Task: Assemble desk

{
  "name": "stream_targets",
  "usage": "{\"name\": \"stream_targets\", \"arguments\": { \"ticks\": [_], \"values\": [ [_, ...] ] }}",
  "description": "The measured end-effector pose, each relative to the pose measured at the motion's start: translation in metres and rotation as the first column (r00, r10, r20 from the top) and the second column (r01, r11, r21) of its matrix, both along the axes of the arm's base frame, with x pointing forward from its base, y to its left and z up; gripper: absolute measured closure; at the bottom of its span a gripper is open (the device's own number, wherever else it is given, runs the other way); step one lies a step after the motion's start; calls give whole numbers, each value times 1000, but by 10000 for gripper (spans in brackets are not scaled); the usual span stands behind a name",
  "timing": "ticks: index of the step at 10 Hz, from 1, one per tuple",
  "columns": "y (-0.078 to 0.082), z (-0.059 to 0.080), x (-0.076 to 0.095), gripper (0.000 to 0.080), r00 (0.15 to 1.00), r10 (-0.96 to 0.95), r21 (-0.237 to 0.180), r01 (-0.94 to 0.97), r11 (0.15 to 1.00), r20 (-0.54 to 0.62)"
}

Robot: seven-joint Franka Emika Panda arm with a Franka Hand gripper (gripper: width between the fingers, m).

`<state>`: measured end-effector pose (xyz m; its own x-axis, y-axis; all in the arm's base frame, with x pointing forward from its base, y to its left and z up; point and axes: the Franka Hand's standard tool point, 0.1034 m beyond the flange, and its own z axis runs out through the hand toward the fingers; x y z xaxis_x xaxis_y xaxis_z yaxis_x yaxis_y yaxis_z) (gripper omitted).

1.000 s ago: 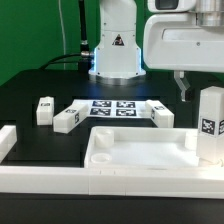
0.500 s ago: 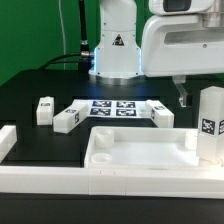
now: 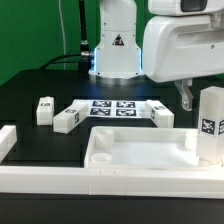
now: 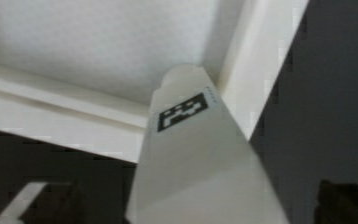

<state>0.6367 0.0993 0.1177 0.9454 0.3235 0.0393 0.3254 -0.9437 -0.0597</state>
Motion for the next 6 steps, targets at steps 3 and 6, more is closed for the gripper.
{"name": "stream_targets", "arguments": {
  "ticks": [3,6],
  "values": [
    [-1,-1,-1,173,987,162,-5,-162,987,8],
    [-1,-1,-1,503,987,161,-5,-161,987,8]
  ]
}}
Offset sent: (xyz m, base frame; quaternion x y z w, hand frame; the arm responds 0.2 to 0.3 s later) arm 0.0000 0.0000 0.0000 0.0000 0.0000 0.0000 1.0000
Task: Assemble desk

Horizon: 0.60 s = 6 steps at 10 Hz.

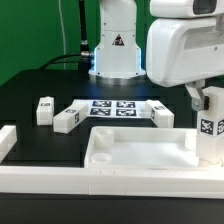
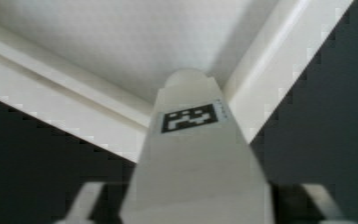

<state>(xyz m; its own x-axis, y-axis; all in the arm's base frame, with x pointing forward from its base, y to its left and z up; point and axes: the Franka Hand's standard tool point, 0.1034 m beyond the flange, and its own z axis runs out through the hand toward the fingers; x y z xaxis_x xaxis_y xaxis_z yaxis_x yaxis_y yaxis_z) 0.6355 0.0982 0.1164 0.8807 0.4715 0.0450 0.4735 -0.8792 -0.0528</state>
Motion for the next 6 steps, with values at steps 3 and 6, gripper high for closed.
{"name": "stream_targets", "arguments": {
  "ticks": [3,6],
  "values": [
    [0,0,0,511,999,-37,2,37,999,-3],
    [-1,-1,-1,511,963,-267,13,267,964,-24]
  ]
}}
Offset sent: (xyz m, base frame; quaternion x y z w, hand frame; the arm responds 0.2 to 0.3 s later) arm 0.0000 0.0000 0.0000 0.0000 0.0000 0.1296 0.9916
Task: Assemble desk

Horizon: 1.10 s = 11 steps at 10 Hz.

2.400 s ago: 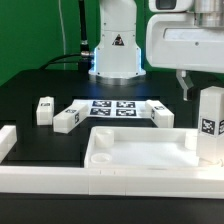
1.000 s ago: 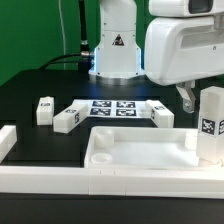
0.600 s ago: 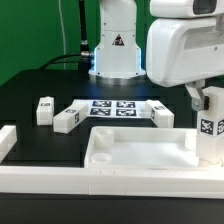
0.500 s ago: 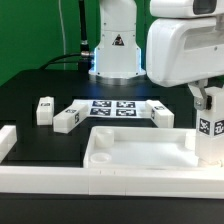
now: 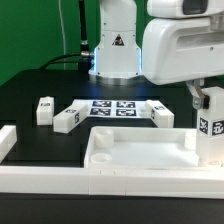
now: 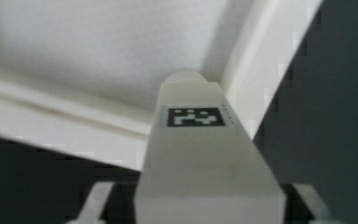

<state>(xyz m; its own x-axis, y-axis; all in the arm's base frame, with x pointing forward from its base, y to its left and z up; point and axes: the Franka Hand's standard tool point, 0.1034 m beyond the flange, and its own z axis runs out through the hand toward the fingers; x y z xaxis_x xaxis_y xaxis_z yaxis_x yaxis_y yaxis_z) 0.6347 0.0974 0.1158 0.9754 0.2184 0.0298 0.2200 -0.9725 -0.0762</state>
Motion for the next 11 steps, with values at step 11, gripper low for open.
{"name": "stream_targets", "arguments": {
  "ticks": [11],
  "values": [
    [1,-2,-1,509,526,-845,2,849,528,-93]
  ]
}}
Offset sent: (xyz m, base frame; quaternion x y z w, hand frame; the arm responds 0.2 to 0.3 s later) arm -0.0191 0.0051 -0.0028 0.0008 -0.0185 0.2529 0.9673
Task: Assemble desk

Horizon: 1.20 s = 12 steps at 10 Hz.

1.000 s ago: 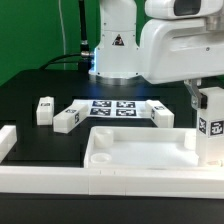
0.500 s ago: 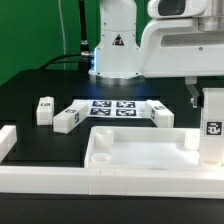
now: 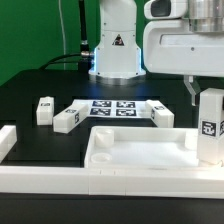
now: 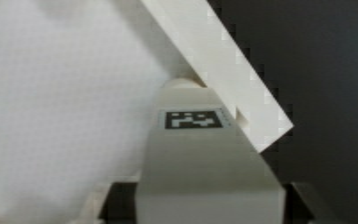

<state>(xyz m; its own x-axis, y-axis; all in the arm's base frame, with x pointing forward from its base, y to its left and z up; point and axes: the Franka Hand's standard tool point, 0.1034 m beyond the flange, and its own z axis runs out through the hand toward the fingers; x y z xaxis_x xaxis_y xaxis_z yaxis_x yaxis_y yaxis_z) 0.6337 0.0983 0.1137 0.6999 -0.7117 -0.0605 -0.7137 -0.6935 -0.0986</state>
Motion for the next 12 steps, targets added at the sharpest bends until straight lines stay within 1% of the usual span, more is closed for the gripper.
{"name": "stream_targets", "arguments": {
  "ticks": [2,3,4,5,6,7,8,9,10,12],
  "values": [
    [0,0,0,509,992,-123,4,123,992,-14],
    [0,0,0,509,996,-92,3,92,996,-10],
    [0,0,0,434,998,-60,3,60,998,-7],
    [0,0,0,434,998,-60,3,60,998,-7],
    [0,0,0,249,1000,-28,-2,28,1000,-4],
    [1,0,0,181,994,112,-18,-112,994,9],
    [2,0,0,181,982,187,-21,-187,982,17],
    [3,0,0,155,959,284,-26,-283,959,26],
    [5,1,0,155,942,334,-29,-333,942,32],
    [2,1,2,150,876,479,-40,-478,878,48]
  ]
}}
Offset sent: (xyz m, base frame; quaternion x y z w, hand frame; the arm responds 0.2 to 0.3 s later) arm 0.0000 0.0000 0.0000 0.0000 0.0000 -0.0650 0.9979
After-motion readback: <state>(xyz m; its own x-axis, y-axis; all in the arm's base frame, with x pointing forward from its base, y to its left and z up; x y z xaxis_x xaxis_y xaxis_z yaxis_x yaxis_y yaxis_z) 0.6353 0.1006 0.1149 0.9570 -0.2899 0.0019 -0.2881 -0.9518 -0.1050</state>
